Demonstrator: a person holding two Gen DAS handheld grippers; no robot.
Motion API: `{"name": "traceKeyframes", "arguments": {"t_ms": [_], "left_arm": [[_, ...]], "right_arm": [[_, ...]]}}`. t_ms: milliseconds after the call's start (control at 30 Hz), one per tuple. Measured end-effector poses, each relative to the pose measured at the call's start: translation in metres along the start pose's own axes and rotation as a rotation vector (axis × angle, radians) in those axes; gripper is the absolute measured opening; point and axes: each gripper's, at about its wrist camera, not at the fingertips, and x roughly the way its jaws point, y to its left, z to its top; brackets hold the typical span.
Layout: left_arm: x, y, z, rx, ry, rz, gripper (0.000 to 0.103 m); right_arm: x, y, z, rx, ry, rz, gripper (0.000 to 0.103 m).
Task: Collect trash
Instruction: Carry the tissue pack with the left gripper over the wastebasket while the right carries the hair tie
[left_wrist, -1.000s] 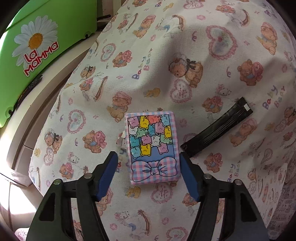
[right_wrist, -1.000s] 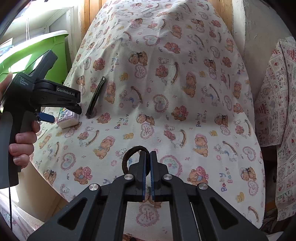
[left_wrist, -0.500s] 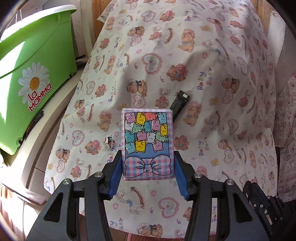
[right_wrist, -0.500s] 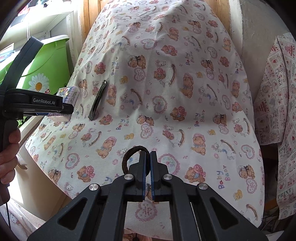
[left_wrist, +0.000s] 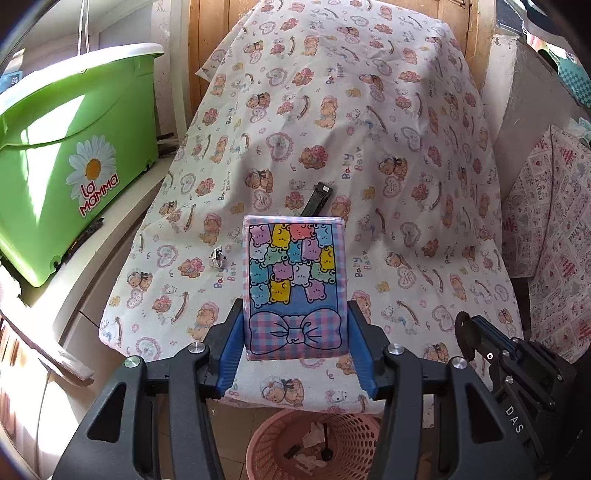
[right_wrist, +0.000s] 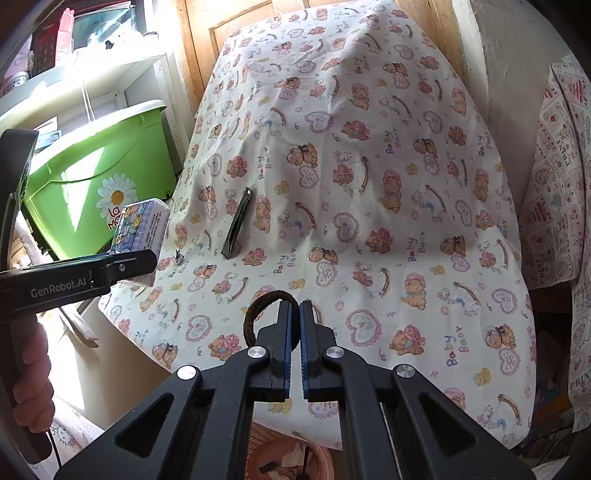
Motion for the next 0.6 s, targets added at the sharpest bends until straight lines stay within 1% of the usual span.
{"name": "traceKeyframes", "arguments": {"t_ms": [100,233,333,433,500,600], "left_arm": [[-0.016,0.0,-0.017,-0.012,-0.014,0.007,0.05],[-0.033,-0.001,-0.046,-0.022,-0.032,0.026,0.05],[-0.041,-0.002,-0.069,-0.03,-0.035,0.038,0.05],[-0.04,0.0,-0.086,-0.057,-0.006,0.023,0.05],[-0.036,0.003,-0.095,-0.073,0.026,0.01,0.05],[-0.026,0.005,-0.107,-0.067,0.073,0.012,0.05]], "right_arm": [[-0.012,0.004,-0.005,-0.001,-0.004,0.011,0.004],[-0.03,0.007,-0.026,0.026,0.015,0.033,0.004],[-0.041,0.017,-0.039,-0.002,0.023,0.032,0.004],[-0.051,0.025,-0.049,-0.009,0.028,0.049,0.004],[-0.054,0.029,-0.057,-0.013,0.046,0.063,0.004],[-0.054,0.035,-0.069,-0.035,0.069,0.061,0.004]]}}
